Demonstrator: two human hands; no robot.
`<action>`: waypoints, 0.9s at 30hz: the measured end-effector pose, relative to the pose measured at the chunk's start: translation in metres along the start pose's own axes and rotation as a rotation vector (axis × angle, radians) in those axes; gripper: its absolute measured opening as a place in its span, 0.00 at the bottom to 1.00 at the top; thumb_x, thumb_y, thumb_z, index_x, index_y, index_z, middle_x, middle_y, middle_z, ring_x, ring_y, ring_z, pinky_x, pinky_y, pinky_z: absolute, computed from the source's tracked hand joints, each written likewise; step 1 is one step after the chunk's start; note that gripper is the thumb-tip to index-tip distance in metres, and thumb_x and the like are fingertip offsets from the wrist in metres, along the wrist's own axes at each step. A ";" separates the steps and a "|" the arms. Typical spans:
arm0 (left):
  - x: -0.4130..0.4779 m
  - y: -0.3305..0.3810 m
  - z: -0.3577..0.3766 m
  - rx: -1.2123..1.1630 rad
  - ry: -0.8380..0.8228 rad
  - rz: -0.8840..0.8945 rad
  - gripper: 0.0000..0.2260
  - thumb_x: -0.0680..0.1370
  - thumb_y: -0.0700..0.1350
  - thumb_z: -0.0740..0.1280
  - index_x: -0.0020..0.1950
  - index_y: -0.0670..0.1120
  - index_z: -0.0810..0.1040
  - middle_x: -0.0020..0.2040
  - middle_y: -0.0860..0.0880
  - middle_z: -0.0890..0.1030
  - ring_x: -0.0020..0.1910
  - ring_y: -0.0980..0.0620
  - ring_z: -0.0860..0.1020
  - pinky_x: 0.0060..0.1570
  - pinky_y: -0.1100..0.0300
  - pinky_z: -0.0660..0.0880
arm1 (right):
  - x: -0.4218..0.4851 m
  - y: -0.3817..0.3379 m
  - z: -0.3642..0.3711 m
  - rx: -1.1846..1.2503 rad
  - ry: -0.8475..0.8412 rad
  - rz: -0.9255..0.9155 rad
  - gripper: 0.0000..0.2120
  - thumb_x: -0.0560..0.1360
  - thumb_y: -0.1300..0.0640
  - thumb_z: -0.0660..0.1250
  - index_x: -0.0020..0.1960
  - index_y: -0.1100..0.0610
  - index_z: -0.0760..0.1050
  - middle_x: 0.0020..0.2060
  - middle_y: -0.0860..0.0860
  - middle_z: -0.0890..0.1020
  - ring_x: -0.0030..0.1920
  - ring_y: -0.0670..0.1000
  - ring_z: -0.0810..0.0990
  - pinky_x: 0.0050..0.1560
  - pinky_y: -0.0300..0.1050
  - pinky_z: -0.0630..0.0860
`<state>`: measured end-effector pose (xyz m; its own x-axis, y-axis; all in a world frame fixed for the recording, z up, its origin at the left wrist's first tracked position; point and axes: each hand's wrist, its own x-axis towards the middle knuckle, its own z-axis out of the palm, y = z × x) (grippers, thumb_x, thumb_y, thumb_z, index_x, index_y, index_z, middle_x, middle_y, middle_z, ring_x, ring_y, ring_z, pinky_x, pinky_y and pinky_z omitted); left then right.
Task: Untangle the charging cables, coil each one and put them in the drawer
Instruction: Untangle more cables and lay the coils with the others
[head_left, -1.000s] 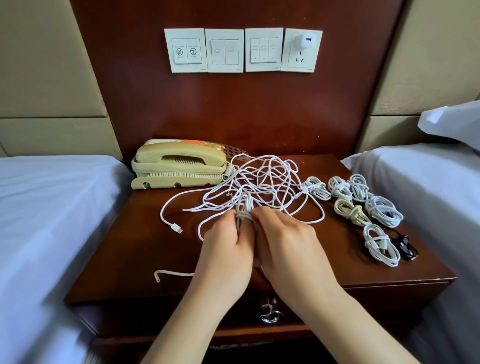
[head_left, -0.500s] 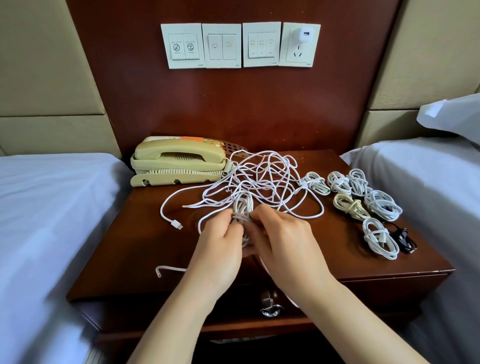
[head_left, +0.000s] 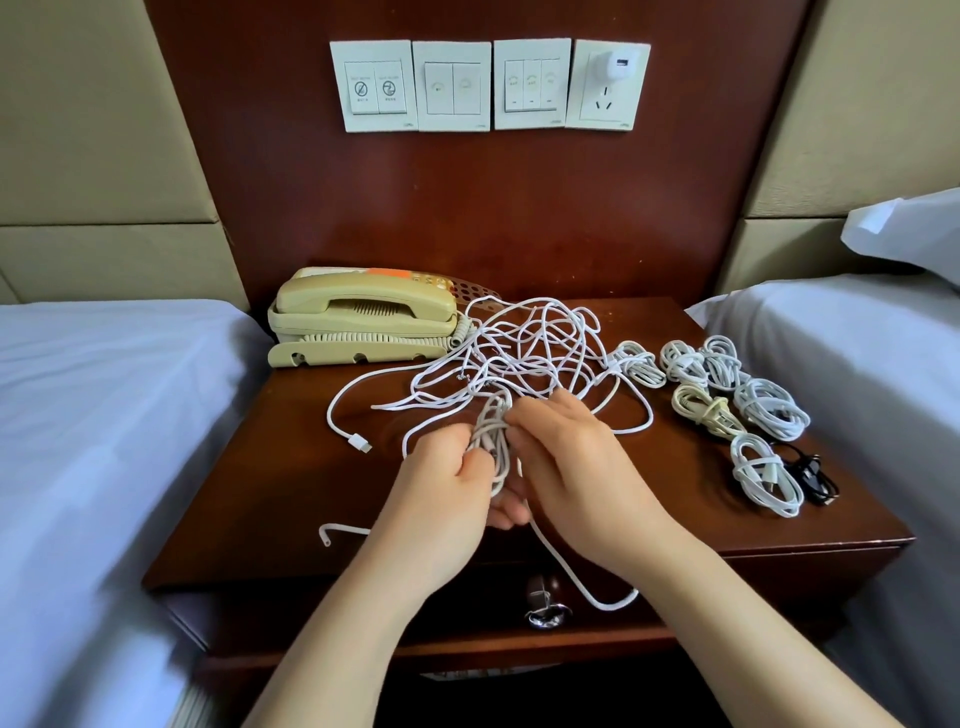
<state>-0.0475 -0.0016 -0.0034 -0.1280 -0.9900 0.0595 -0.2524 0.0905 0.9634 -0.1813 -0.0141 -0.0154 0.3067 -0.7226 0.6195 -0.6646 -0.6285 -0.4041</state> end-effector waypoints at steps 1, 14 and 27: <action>-0.001 0.002 0.000 -0.024 -0.010 -0.010 0.15 0.80 0.34 0.51 0.41 0.40 0.74 0.28 0.50 0.77 0.25 0.55 0.75 0.31 0.59 0.73 | -0.001 0.000 -0.002 0.046 -0.011 0.004 0.12 0.80 0.56 0.54 0.39 0.53 0.67 0.31 0.38 0.68 0.37 0.47 0.66 0.38 0.38 0.65; -0.007 0.015 -0.001 -0.271 -0.072 0.006 0.11 0.81 0.39 0.57 0.39 0.41 0.71 0.27 0.52 0.67 0.22 0.57 0.61 0.24 0.64 0.60 | -0.007 -0.014 0.005 0.338 0.199 0.188 0.05 0.77 0.57 0.60 0.44 0.55 0.73 0.33 0.44 0.77 0.34 0.43 0.74 0.36 0.30 0.66; -0.006 0.014 0.008 -0.237 0.031 -0.085 0.14 0.79 0.38 0.55 0.34 0.41 0.66 0.24 0.50 0.65 0.20 0.56 0.60 0.21 0.64 0.57 | -0.006 -0.017 0.013 0.281 0.189 0.262 0.10 0.78 0.56 0.55 0.42 0.58 0.71 0.32 0.46 0.74 0.33 0.47 0.71 0.33 0.33 0.64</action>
<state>-0.0579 0.0068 0.0078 -0.0851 -0.9962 -0.0200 -0.0290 -0.0176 0.9994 -0.1630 -0.0030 -0.0216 0.0044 -0.8191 0.5736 -0.4843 -0.5036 -0.7154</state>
